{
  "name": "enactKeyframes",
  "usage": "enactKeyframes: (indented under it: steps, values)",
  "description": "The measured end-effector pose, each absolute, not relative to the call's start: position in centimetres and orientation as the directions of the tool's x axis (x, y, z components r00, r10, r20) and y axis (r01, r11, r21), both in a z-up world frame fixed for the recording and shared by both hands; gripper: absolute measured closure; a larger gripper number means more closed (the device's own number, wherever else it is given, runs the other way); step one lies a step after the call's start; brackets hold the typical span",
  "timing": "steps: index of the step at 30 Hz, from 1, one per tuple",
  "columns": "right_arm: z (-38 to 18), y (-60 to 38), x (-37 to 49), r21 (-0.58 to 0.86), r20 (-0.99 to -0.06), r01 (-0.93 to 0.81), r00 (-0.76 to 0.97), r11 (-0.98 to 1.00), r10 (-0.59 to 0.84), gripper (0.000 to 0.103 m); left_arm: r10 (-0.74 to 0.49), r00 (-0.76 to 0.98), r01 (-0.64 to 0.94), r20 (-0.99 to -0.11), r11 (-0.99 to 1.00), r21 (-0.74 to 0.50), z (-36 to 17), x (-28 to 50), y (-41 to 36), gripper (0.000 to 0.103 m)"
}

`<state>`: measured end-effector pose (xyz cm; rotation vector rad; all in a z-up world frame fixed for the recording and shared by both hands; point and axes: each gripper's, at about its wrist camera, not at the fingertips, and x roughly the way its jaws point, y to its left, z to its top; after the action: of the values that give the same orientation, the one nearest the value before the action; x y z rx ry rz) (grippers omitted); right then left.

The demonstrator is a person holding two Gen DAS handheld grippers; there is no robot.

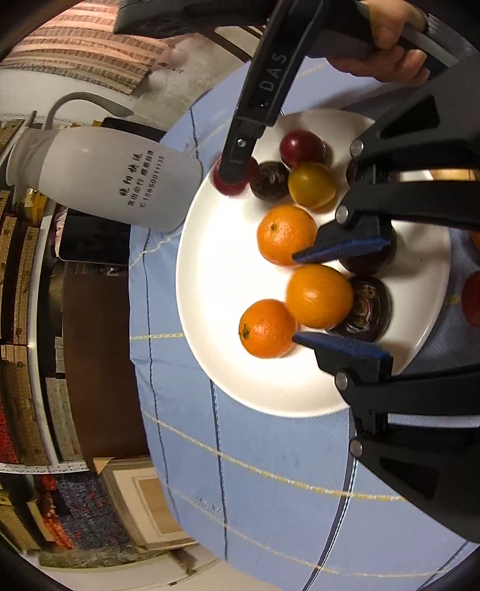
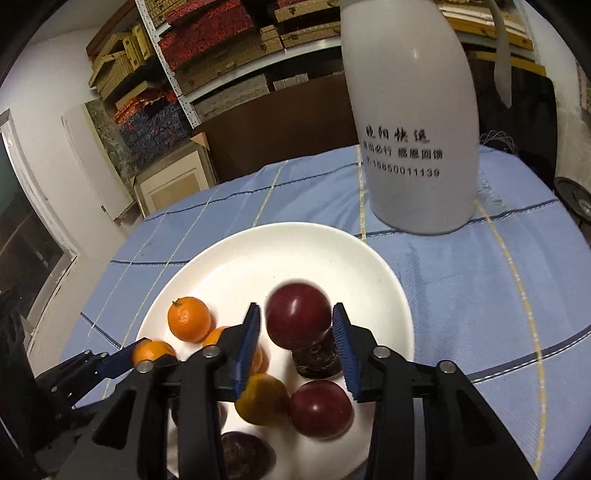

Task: Organize fruits
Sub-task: 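Carry the mandarin and plum onto the plate while both tools open to release, then withdraw both open tools from the plate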

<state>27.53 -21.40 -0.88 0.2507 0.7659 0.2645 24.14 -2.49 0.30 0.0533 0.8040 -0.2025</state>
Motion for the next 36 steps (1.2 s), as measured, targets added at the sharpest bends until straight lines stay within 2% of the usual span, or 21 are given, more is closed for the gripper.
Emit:
enactKeyframes:
  steps: [8,11,16,24,29,31,33,36]
  values:
    - [1.3,-21.4,24.7,0.291,-0.608,-0.172,0.726,0.941,0.321,0.05,-0.119,0.716,0.193,-0.688,0.981,0.032,1.2,21.7,-2.9,0.056]
    - [2.3,-21.2,22.6,0.266,-0.584,-0.184,0.751,0.946,0.31,0.046,-0.103,0.74,0.178,-0.665,0.983,0.045,2.0,20.1,-2.7,0.044]
    - [2.5,-20.9,19.2,0.265,-0.568,-0.209,0.755,0.941,0.327,0.046,-0.099,0.769,0.161,-0.632,0.986,0.042,3.2,17.1,-2.1,0.043]
    - [0.8,-20.5,13.7,0.249,-0.576,-0.234,0.744,0.94,0.339,0.046,-0.066,0.781,0.119,-0.62,0.992,0.044,2.8,12.4,-1.0,0.041]
    - [0.0,-20.1,10.6,0.229,-0.583,-0.255,0.737,0.939,0.343,0.04,-0.045,0.773,0.092,-0.633,0.995,0.043,1.7,10.2,-0.2,0.04]
    - [-0.3,-19.9,9.8,0.226,-0.585,-0.262,0.734,0.938,0.345,0.039,-0.033,0.774,0.083,-0.633,0.995,0.049,1.5,9.2,0.0,0.038]
    - [-0.7,-19.6,9.1,0.218,-0.596,-0.27,0.724,0.938,0.347,0.039,-0.014,0.782,0.069,-0.623,0.996,0.064,1.3,8.3,0.2,0.029]
    - [-1.4,-18.9,8.4,0.201,-0.617,-0.287,0.705,0.936,0.349,0.038,-0.005,0.785,0.065,-0.619,0.995,0.075,1.1,7.4,0.4,0.029]
